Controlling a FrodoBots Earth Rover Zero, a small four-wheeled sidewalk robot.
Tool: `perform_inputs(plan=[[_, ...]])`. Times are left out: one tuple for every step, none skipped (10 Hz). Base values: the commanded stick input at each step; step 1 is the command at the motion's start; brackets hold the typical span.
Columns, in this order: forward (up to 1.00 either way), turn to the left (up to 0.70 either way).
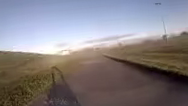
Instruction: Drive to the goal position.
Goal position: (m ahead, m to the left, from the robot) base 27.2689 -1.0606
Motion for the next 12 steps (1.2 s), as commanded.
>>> perform_inputs(plan=[[0.7,0.0],[0.7,0.0],[0.7,0.0],[0.7,0.0],[0.7,0.0],[0.7,0.0],[0.7,0.0],[0.7,0.0],[0.7,0.0],[0.7,0.0],[0.7,0.0],[0.7,0.0]])
